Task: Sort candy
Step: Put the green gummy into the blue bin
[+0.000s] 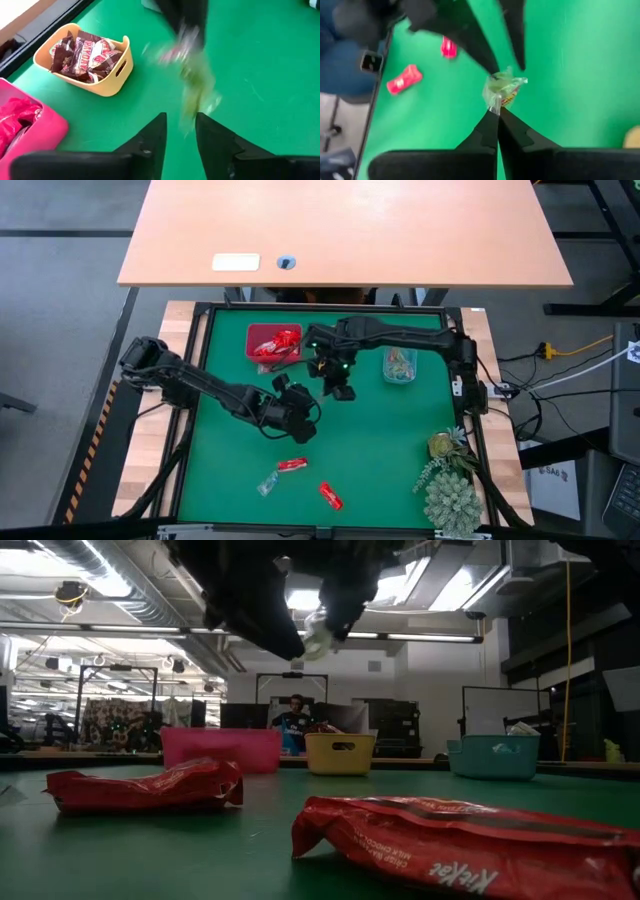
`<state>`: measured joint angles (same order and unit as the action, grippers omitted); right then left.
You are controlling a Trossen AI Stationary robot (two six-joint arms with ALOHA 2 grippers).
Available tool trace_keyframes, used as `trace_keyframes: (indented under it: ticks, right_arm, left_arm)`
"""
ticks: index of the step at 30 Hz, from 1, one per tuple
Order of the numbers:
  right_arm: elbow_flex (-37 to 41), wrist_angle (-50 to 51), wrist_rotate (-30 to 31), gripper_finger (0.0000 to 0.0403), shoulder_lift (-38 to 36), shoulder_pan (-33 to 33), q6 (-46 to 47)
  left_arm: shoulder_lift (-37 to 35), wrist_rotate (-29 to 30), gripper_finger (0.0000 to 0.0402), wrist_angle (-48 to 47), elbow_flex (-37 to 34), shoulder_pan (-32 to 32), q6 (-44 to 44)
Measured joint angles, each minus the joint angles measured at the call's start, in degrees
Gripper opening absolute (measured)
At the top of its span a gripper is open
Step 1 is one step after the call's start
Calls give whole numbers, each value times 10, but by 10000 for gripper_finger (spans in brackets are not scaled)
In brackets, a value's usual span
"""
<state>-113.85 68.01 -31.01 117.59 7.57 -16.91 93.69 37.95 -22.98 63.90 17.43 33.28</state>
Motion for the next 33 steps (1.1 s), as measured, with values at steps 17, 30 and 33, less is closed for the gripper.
trace_keyframes:
  ticks: [17, 30, 33]
  right_arm:
    - [-17, 220, 50, 3, -47, 42, -145]
    - [262, 194, 101, 4, -208, 184, -144]
    - [304, 177, 179, 4, -222, 208, -130]
  left_arm:
    - [0, -31, 128, -5, 0, -13, 7]
    - [0, -28, 128, -5, 0, -14, 6]
    - [0, -27, 128, -7, 0, -18, 6]
